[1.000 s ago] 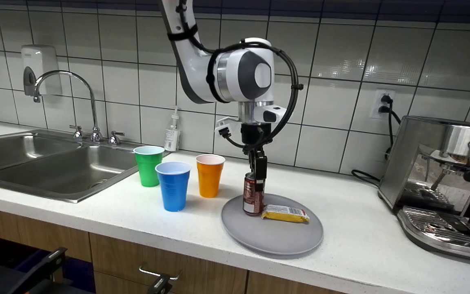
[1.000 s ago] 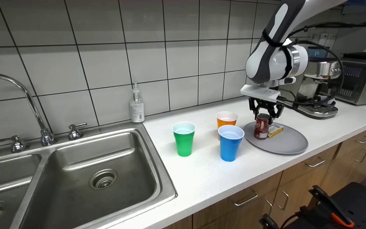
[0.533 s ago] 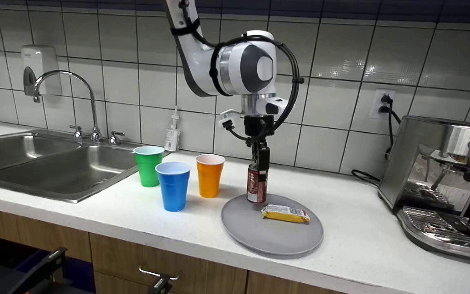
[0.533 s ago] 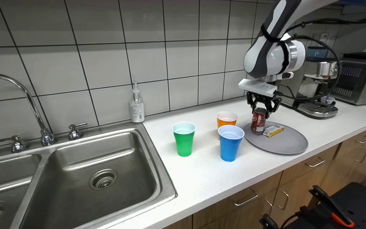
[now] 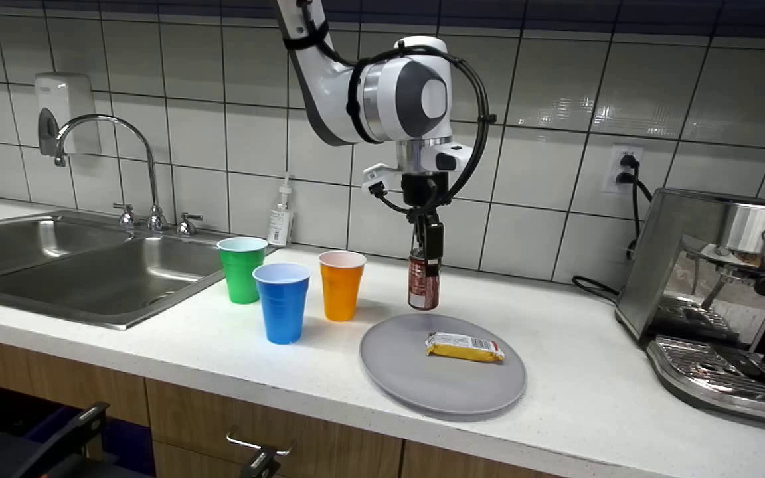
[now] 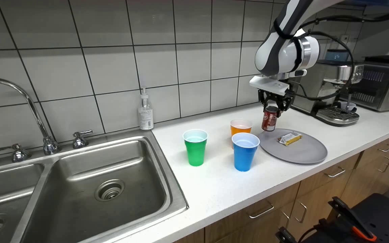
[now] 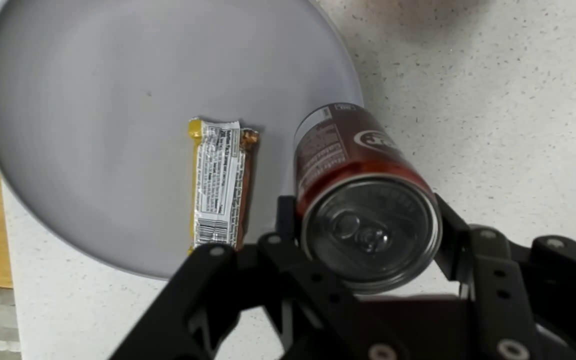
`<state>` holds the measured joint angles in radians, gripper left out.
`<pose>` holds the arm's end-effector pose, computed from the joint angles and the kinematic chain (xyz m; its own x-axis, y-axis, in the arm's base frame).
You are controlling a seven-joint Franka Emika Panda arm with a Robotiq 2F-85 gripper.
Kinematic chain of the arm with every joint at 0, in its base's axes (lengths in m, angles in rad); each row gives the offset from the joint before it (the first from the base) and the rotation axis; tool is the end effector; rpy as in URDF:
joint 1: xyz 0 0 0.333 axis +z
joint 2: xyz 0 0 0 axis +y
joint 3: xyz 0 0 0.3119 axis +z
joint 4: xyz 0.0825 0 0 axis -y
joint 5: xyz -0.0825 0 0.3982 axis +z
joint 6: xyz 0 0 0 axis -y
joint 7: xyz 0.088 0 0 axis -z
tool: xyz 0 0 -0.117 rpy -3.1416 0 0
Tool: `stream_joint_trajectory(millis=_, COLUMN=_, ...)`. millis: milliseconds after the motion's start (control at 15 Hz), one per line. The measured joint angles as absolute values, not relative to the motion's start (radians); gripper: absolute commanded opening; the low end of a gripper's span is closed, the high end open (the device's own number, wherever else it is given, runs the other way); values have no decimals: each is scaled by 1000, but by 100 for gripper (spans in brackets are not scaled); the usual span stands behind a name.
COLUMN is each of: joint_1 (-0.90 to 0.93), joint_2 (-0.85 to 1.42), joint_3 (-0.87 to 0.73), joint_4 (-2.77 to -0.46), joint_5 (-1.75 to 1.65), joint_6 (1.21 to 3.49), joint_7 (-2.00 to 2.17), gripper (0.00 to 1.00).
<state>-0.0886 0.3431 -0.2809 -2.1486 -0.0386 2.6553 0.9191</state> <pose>0.5566 -0.2141 0.2385 0.3196 -0.9270 0.1965 -0.9391 -0.3375 -0.0649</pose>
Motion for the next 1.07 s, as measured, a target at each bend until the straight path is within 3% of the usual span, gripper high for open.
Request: stream_joint_trajectory(millis=1067, joint_1=-64, joint_2=561, joint_3=-273, joint_4=-1866, joint_5=2, joint_6=2598, joint_7=936, gripper=38)
